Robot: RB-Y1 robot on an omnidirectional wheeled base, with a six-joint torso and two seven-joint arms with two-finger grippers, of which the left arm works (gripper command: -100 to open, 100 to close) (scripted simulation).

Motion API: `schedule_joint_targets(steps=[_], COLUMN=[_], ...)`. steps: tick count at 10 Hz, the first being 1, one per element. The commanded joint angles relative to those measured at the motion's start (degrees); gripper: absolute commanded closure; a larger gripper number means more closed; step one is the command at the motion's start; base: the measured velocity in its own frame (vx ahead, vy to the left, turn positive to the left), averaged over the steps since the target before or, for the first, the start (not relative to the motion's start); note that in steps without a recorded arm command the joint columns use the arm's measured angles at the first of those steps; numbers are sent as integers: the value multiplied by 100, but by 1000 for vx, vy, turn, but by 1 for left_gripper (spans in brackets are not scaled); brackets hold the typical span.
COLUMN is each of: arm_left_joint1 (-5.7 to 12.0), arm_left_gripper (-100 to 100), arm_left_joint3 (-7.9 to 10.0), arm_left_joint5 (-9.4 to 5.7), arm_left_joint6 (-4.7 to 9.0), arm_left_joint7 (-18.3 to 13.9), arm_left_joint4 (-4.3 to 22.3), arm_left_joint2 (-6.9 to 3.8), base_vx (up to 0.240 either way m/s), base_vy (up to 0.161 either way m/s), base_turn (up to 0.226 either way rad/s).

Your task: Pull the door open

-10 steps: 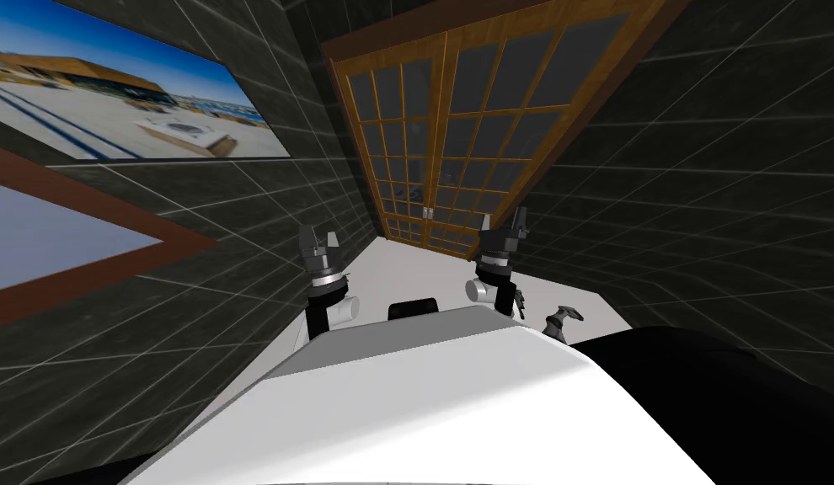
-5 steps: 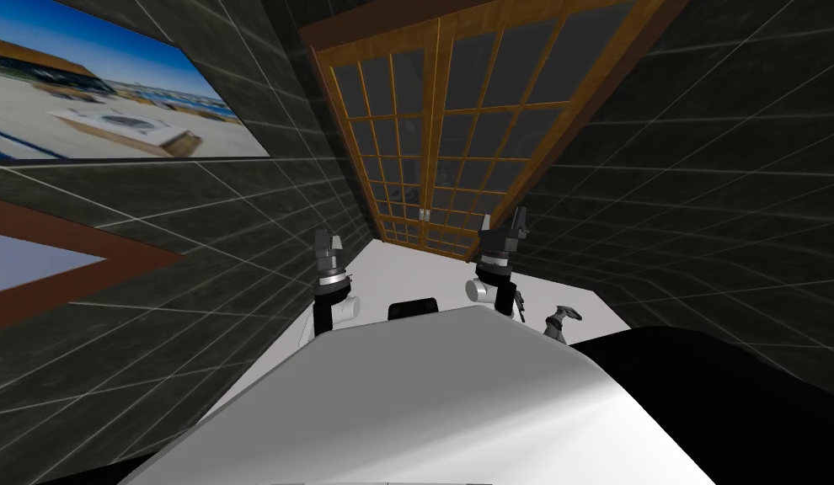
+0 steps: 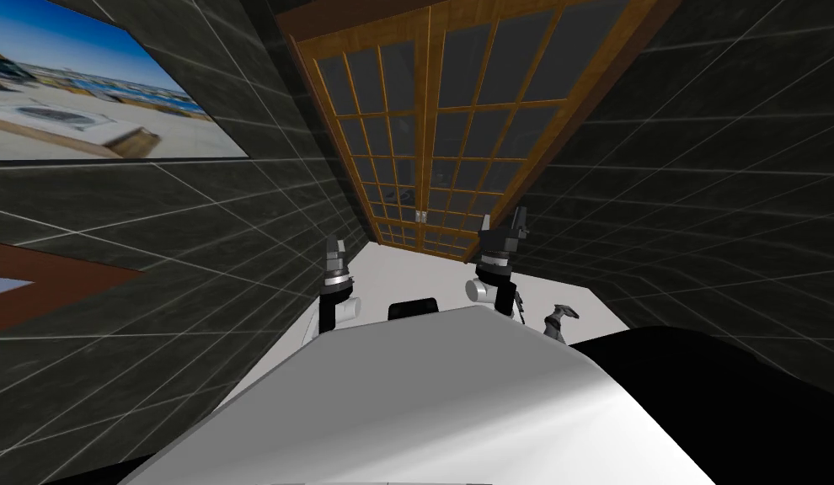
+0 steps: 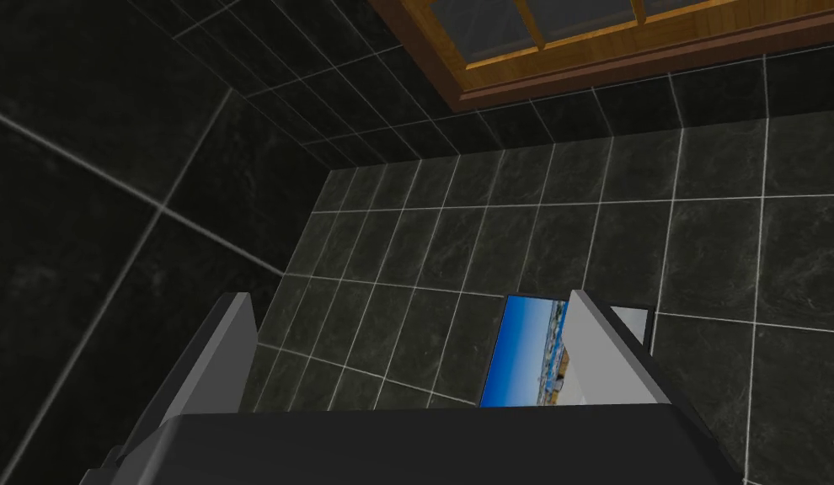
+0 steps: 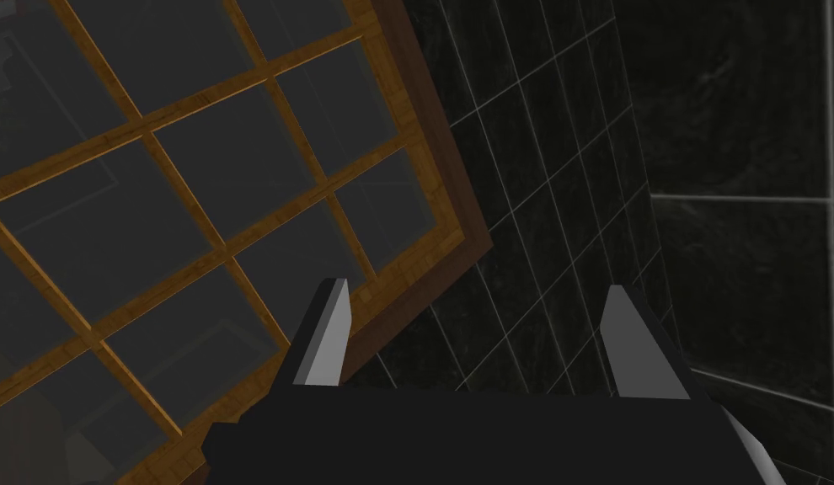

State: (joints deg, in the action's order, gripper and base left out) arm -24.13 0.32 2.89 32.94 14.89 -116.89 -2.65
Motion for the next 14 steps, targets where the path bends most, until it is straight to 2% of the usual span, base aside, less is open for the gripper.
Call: schedule_joint_targets(steps=[1, 7, 14], arm_left_joint1=[41, 200, 414], arm_left_gripper=[-100, -100, -100], arm_left_joint3=[30, 138, 280], arm_left_joint5=[21, 118, 247], arm_left_joint6=[59, 229, 456], arm_left_joint7=[152, 770, 1591], arm_left_joint4=[194, 927, 1900], arm_left_joint2=[-33, -143, -259], base_vx=[102, 103, 105], base_vy=[-30, -40, -38], base_turn=[-63, -78, -86])
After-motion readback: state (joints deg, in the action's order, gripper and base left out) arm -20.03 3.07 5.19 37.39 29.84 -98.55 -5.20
